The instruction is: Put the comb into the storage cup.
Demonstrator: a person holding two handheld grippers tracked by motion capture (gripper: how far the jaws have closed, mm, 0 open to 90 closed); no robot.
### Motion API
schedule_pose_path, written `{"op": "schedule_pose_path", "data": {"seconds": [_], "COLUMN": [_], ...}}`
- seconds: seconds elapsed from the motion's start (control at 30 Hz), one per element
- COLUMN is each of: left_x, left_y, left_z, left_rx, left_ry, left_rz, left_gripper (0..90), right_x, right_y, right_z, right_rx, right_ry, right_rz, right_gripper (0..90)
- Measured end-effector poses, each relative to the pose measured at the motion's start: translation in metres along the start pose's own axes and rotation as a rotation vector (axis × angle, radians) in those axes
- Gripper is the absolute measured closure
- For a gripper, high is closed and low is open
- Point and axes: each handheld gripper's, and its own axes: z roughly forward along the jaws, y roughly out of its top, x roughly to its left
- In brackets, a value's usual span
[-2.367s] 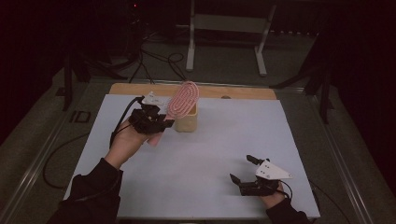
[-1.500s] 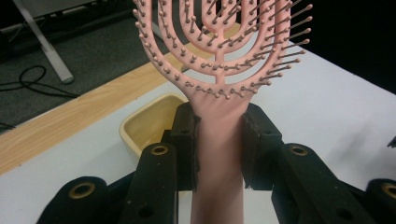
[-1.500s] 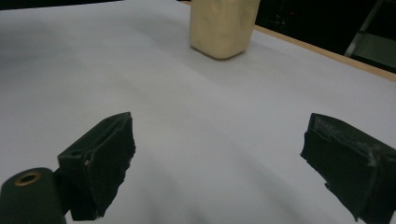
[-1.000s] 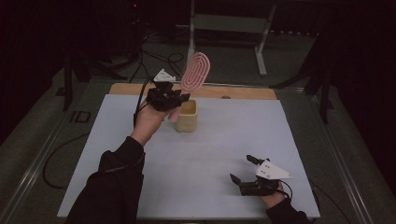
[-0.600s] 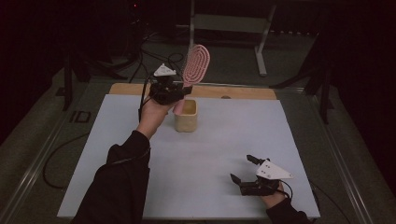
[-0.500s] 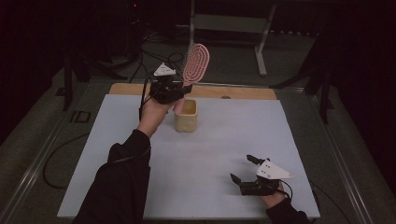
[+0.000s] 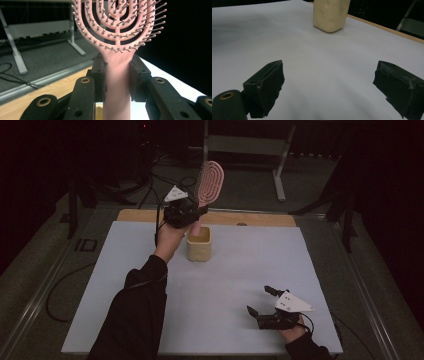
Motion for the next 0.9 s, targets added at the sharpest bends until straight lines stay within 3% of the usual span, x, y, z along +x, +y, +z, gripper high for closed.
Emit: {"op": "schedule_pose_path", "data": {"seconds": [0.07,0.17,0.3,0.47,0.9], "left_x": [0.001,0.004,0.007,0.008,0.013], "left_y": [-0.003,-0.009,-0.018,-0.030,-0.054], "left_z": [0.001,0.005,0.011,0.016,0.021], "left_rx": [-0.030,-0.058,-0.061,-0.084,-0.082], "left_ry": [0.008,0.004,0.006,0.053,0.033], "left_rz": [0.012,-0.009,-0.022,-0.008,-0.009], "left_gripper": [69.7,69.7,69.7,69.7,69.6], "right_x": [0.000,-0.001,0.000,0.000,0.002], "right_y": [0.000,0.000,0.000,0.000,0.000], "right_z": [0.000,-0.001,0.000,0.000,0.002], "right_rx": [-0.002,-0.006,-0.001,0.001,0.009], "right_ry": [-0.001,-0.004,0.003,0.009,0.022], "right_rz": [0.000,0.003,0.002,0.004,-0.001], "right_gripper": [8.6,8.6,8.6,8.6,8.7]}}
